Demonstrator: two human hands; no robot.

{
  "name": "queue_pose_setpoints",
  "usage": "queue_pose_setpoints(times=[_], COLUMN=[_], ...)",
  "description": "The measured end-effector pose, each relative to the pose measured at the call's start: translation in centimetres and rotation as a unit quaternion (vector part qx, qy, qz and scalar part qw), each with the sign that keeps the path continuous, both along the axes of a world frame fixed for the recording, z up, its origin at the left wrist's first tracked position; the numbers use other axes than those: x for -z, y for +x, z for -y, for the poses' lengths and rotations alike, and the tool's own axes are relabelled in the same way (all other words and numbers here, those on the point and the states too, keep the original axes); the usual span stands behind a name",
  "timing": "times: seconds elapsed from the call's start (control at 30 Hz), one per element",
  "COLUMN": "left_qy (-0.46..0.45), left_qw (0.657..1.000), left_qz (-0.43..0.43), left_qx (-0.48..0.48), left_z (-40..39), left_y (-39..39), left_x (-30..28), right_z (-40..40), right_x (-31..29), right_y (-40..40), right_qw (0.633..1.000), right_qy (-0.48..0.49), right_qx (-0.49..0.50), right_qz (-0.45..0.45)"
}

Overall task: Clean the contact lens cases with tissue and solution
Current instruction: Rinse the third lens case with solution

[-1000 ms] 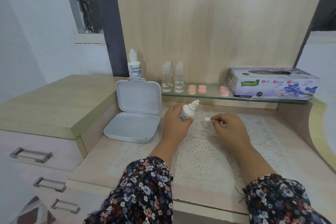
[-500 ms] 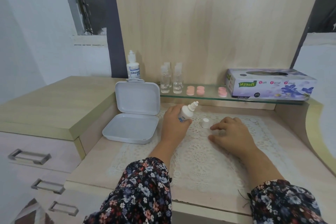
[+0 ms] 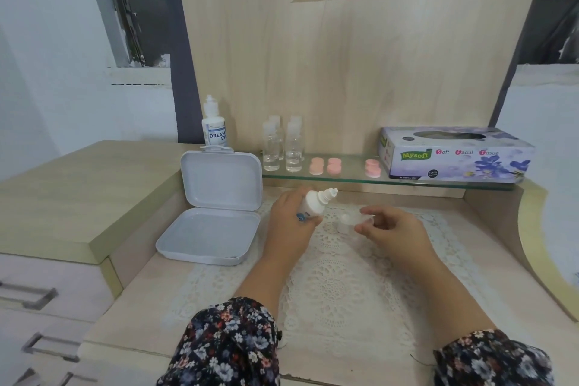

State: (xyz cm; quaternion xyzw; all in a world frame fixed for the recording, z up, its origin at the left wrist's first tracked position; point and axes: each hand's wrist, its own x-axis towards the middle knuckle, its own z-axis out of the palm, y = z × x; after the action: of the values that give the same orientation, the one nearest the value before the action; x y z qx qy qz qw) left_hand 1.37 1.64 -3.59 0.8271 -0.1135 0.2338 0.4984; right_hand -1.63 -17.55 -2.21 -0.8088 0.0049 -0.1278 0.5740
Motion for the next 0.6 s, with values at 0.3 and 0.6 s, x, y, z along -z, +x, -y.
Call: queue_pose_setpoints(times=[0.3,0.6], left_qy=[0.055,0.104], left_qw=[0.996,0.99], left_qz=[0.067,0.085], left_qx=[-0.034,-0.048], left_z=[-1.3,-1.2], left_y=[1.5,1.2], left_x=[0.9,0.8], right_z=[0.4,0.2], right_x=[-0.4,-0.5], right_y=[0.1,-0.1], right_qw=[0.993,0.989], right_qy=[0.091,0.115], right_qx=[-0.07,-0.089], right_qz=[-0.03,-0.043])
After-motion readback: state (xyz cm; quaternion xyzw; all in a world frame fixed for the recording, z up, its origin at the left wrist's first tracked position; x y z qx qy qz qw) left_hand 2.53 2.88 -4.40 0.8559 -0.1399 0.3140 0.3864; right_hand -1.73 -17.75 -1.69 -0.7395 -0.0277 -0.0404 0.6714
